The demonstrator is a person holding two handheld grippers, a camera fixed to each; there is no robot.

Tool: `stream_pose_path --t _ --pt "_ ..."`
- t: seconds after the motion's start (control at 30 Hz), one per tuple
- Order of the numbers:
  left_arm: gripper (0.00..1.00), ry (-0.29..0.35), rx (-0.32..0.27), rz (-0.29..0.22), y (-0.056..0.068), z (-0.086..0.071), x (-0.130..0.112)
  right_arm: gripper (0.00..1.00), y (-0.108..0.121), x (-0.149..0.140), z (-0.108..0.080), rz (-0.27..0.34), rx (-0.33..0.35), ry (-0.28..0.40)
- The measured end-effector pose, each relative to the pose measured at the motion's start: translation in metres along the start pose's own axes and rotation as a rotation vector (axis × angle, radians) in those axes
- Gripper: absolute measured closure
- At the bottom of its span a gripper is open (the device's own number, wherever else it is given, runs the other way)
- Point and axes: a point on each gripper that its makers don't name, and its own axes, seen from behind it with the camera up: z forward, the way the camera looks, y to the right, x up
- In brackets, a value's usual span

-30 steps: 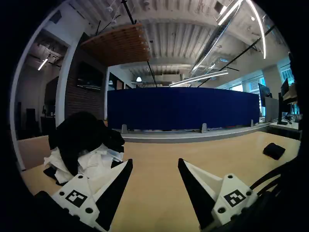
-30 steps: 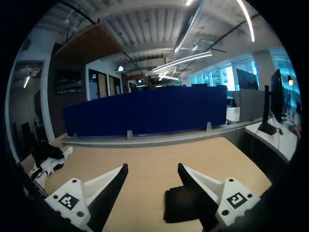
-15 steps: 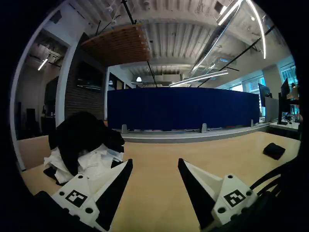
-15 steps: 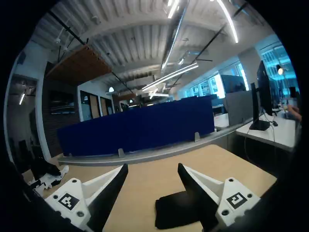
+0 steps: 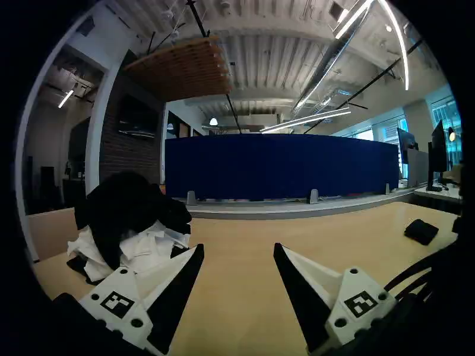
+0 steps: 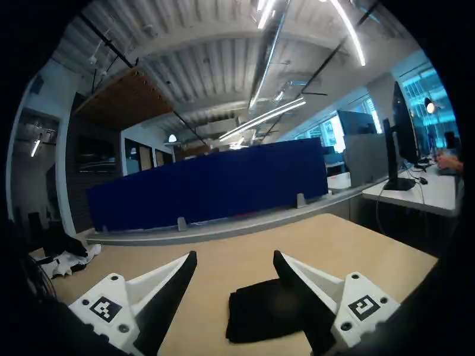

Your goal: Fold towel

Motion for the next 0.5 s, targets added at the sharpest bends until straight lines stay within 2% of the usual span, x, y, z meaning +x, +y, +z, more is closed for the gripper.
stream_pose_path --t 0.2,0.5 --pt "0.13 0.0 0.0 0.0 0.0 0.001 0.0 0.0 -0.001 -0.023 0.004 0.005 0.001 -0.004" --pt "0.13 0.0 0.0 0.0 0.0 0.001 0.0 0.0 0.001 -0.036 0.013 0.012 -0.014 -0.005"
